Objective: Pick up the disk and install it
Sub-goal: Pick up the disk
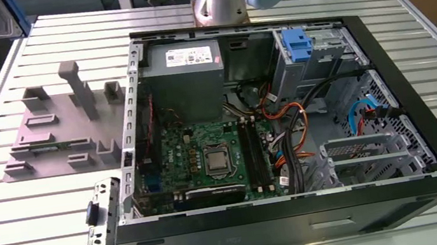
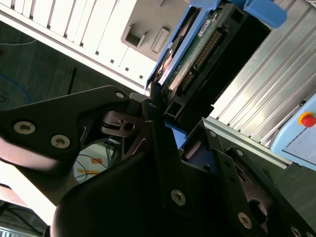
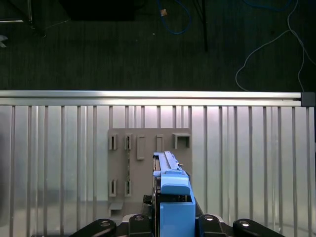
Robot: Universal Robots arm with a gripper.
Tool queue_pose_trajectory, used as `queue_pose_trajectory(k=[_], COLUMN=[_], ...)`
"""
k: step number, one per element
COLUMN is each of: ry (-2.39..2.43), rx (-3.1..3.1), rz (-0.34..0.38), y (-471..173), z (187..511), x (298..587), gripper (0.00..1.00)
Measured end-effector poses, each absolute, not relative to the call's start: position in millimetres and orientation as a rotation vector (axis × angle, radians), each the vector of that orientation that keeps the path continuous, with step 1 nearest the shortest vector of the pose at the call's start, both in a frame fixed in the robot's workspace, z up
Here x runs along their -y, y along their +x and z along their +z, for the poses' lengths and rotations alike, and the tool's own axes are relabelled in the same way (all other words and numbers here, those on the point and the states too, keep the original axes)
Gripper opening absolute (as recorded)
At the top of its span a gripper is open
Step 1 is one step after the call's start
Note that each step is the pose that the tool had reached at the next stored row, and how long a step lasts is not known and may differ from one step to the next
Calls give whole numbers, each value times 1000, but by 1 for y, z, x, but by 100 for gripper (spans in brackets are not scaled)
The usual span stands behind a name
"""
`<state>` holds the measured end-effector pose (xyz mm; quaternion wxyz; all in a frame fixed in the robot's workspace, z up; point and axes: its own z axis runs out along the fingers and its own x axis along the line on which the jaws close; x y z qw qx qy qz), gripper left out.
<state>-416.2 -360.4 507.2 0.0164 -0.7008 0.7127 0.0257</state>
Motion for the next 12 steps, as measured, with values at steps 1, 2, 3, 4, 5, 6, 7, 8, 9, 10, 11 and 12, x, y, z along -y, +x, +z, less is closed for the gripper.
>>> queue_pose_trajectory(k=[1,2,3,4,5,6,7,8,9,10,11,12], ry=[-2179,-2179,-2179,-2179,-2179,-2179,-2179,-2179,-2179,-2179,-2179,-2179], rx=[-2216,-2216,-2216,-2216,-2216,-2216,-2216,-2216,-2216,-2216,-2216,-2216], rz=[80,80,80,80,80,80,80,80,80,80,80,80], y=[-416,-416,-416,-416,-416,-416,-416,-416,-416,-416,-416,-416], z=[507,507,507,507,507,507,507,507,507,507,507,507], x=[361,361,362,363,363,364,365,365,366,367,367,368], gripper=[36,36,36,36,36,36,36,36,36,36,36,36])
